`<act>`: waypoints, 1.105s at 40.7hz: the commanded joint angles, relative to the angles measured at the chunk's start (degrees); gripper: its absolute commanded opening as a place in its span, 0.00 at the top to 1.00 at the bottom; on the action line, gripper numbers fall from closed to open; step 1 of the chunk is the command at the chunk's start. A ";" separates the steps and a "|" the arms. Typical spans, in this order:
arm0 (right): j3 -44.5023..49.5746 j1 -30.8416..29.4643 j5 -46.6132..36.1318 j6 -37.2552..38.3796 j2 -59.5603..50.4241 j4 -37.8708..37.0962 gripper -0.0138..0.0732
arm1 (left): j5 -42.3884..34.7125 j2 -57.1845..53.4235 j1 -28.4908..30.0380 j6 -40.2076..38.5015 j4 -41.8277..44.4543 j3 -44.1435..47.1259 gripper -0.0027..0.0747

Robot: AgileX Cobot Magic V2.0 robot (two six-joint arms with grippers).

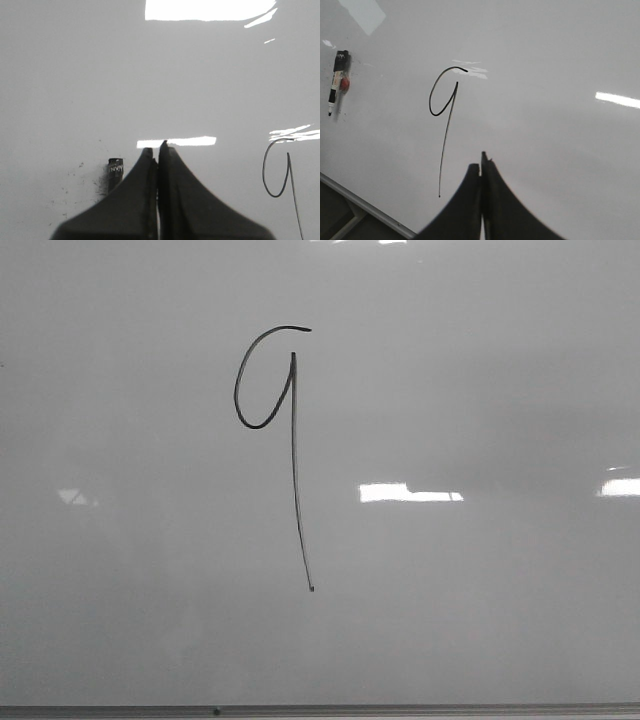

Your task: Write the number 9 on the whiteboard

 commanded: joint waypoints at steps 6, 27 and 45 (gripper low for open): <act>-1.49 -0.40 -1.69 -0.23 -0.02 1.23 0.92 | -2.39 -0.15 -0.04 -0.65 -0.33 -1.57 0.99; -1.49 -0.40 -1.69 -0.23 -0.02 1.23 0.92 | -2.94 -0.57 -0.04 -3.23 4.48 -0.66 0.99; -1.49 -0.40 -1.66 -0.23 -0.02 1.23 0.92 | -1.35 -11.35 4.72 -46.35 43.89 11.77 0.99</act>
